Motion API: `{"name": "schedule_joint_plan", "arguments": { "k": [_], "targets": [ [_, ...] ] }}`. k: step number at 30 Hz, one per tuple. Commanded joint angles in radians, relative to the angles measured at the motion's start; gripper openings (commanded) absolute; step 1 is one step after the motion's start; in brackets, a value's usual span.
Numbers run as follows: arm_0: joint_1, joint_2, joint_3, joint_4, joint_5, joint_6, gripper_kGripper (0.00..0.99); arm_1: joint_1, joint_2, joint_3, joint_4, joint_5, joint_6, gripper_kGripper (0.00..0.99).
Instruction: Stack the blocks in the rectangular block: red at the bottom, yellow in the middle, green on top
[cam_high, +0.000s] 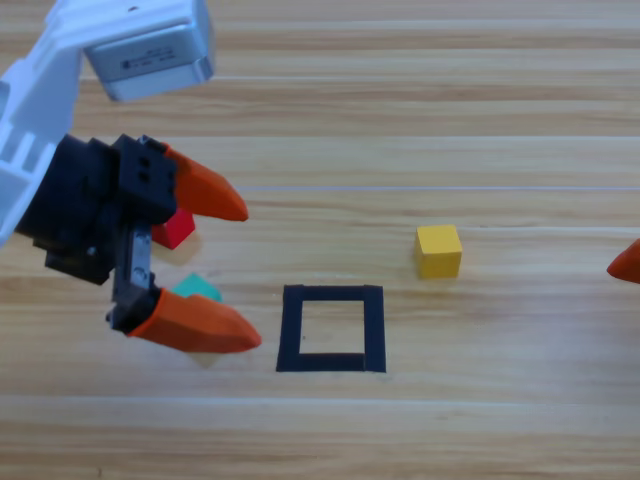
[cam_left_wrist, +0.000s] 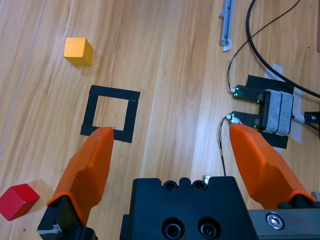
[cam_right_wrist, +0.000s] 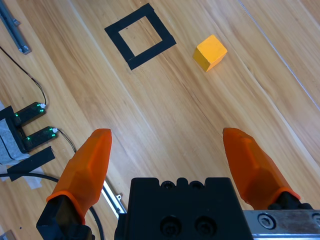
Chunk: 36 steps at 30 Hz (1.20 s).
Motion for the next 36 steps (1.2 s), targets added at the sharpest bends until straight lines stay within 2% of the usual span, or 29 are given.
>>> {"name": "schedule_joint_plan", "arguments": {
  "k": [1, 10, 14, 17, 19, 21, 23, 26, 30, 32, 35, 36],
  "targets": [
    [-0.019, -0.023, 0.027, -0.011, 0.005, -0.007, 0.990, 0.024, 0.054, 0.027, -0.019, 0.011, -0.005, 0.976],
    [-0.017, -0.023, 0.031, -0.011, 0.008, -0.008, 0.990, 0.024, 0.091, 0.022, -0.024, -0.003, 0.033, 0.974],
    [-0.017, -0.029, 0.034, -0.011, 0.065, -0.054, 0.990, 0.024, 0.141, 0.031, -0.064, -0.015, 0.118, 0.948],
    [-0.006, -0.057, 0.027, -0.040, 0.248, -0.217, 0.990, 0.024, 0.192, 0.022, -0.076, -0.018, 0.162, 0.948],
    [0.000, -0.081, 0.031, -0.069, 0.390, -0.353, 0.990, 0.024, 0.206, 0.021, -0.099, -0.069, 0.234, 0.948],
    [0.004, -0.100, 0.038, -0.095, 0.495, -0.484, 0.990, 0.024, 0.206, 0.019, -0.118, -0.127, 0.313, 0.950],
    [0.017, -0.095, 0.026, -0.098, 0.544, -0.563, 0.990, 0.024, 0.204, 0.031, -0.153, -0.184, 0.366, 0.950],
    [0.064, -0.094, 0.024, -0.089, 0.604, -0.709, 0.990, 0.024, 0.209, 0.030, -0.177, -0.222, 0.420, 0.950],
    [0.118, -0.034, -0.008, -0.021, 0.605, -0.812, 0.990, 0.051, 0.223, 0.031, -0.211, -0.230, 0.434, 0.950],
    [0.136, 0.029, -0.057, 0.034, 0.604, -0.838, 0.990, 0.072, 0.255, 0.022, -0.245, -0.264, 0.501, 0.950],
    [0.158, 0.156, -0.193, 0.183, 0.605, -0.852, 0.990, 0.075, 0.316, -0.039, -0.220, -0.259, 0.604, 0.953],
    [0.165, 0.202, -0.246, 0.233, 0.605, -0.852, 0.990, 0.092, 0.333, -0.045, -0.228, -0.284, 0.630, 0.954]
  ]
}}
